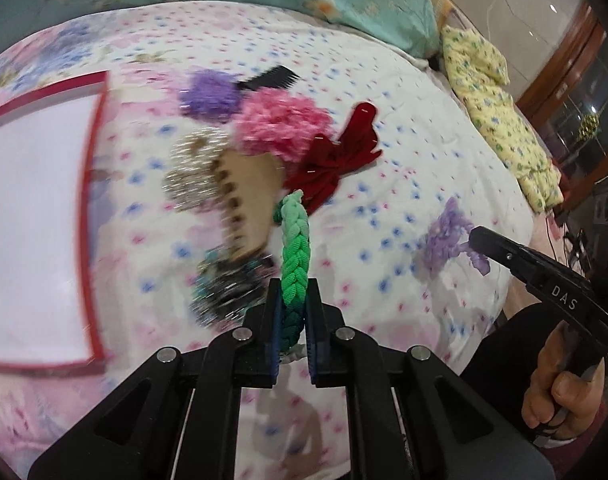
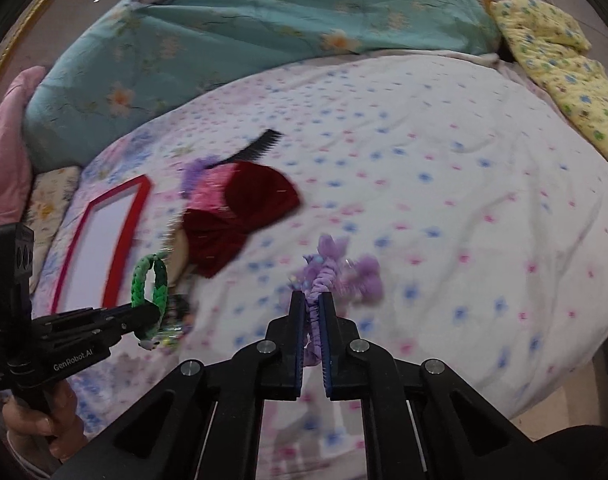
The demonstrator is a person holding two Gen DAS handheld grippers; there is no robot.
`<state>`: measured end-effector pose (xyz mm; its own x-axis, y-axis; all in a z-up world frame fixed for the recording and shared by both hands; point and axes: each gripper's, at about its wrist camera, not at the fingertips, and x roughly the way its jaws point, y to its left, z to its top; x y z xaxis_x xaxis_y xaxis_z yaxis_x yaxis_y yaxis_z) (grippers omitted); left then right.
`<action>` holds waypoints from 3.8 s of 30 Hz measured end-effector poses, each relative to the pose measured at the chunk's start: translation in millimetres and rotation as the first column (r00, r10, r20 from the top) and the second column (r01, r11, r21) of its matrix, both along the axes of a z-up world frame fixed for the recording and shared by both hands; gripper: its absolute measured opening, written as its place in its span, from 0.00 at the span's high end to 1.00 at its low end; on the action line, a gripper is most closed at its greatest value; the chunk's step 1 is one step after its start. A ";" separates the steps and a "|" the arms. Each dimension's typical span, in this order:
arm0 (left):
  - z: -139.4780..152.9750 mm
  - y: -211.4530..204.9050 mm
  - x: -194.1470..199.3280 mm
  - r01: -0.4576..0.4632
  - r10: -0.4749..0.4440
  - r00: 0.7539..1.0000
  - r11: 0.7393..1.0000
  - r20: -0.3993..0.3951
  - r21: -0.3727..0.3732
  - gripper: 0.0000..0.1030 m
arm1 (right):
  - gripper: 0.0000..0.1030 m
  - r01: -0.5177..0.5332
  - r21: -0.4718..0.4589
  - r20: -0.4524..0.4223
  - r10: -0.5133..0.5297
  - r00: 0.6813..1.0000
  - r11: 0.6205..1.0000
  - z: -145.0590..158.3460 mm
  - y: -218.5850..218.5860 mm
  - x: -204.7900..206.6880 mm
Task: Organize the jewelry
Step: 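Grasp the green braided bracelet with the left tool while the right tool grasps the purple scrunchie, then carry both items into the red-rimmed box and open both tools, then move both tools back over the jewelry pile, then grasp the tan claw clip with the left tool while the right tool grasps the red velvet bow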
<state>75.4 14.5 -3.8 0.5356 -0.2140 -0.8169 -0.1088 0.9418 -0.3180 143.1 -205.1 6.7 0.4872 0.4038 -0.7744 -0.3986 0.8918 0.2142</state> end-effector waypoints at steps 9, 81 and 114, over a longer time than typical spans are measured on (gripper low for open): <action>12.9 45.5 -48.5 -0.122 0.123 0.992 0.992 0.041 -0.030 0.92 | 0.96 -0.143 0.058 -0.003 0.144 0.990 0.988 8.2 56.1 -22.2; -8.2 173.0 -95.8 -0.443 0.447 0.895 0.891 -0.012 0.101 0.50 | 0.61 -0.279 0.258 -0.112 0.315 0.942 0.925 -20.3 165.2 -35.7; -5.4 60.2 -21.2 -0.181 0.181 0.983 0.984 -0.037 -0.001 0.37 | 0.47 0.067 0.333 -0.186 -0.004 0.982 0.940 -33.4 37.4 30.3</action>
